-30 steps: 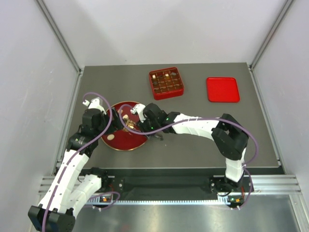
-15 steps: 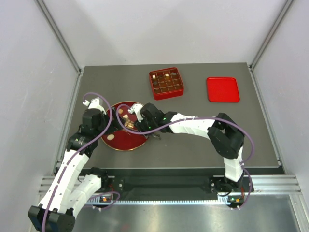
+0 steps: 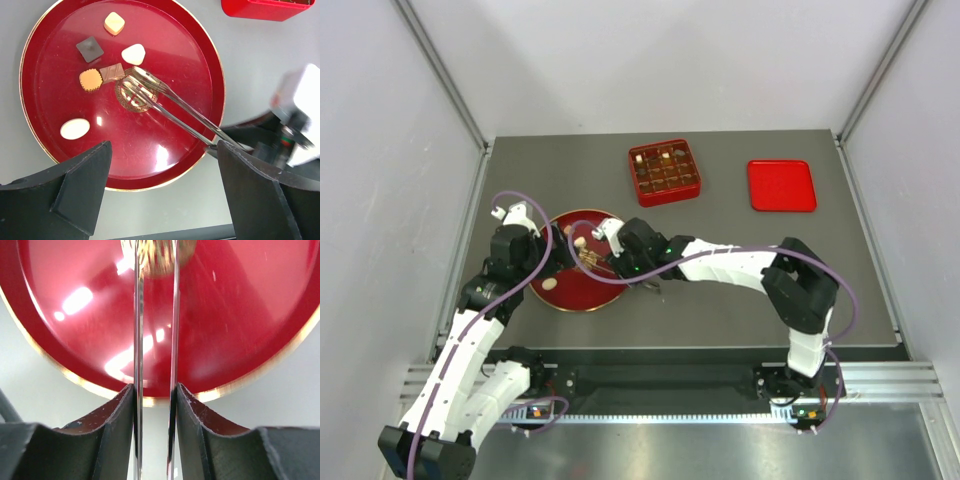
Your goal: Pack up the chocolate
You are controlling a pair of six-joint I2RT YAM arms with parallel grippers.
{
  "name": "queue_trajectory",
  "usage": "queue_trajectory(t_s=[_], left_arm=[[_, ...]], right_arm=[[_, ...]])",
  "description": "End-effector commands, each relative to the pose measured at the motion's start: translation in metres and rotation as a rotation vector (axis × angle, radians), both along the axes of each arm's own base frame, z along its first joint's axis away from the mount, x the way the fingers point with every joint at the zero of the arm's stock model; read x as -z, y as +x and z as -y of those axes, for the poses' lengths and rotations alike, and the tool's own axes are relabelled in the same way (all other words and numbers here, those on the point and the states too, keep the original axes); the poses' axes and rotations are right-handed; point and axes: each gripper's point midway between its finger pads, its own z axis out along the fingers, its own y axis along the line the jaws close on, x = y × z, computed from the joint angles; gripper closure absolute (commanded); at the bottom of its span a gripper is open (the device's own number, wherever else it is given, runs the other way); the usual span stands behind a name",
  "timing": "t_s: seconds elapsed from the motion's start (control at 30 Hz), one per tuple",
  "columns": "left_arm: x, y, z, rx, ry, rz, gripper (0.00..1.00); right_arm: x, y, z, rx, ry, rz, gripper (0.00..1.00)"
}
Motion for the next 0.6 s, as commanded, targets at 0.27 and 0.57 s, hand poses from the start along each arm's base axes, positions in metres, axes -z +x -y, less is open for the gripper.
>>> queue_trajectory(t_s=[0.27, 0.57], left_arm=[[-0.008, 0.003, 0.002, 0.008, -0.010, 0.045, 0.09], [-0.006, 0.005, -0.001, -0.013, -0.006, 0.039, 0.09]], right_arm=[[-0.057, -0.012, 0.002, -0.019, 0.104, 0.068, 0.58], [-0.055, -0.033, -0.038, -0.151, 0.176, 0.011, 0.58]])
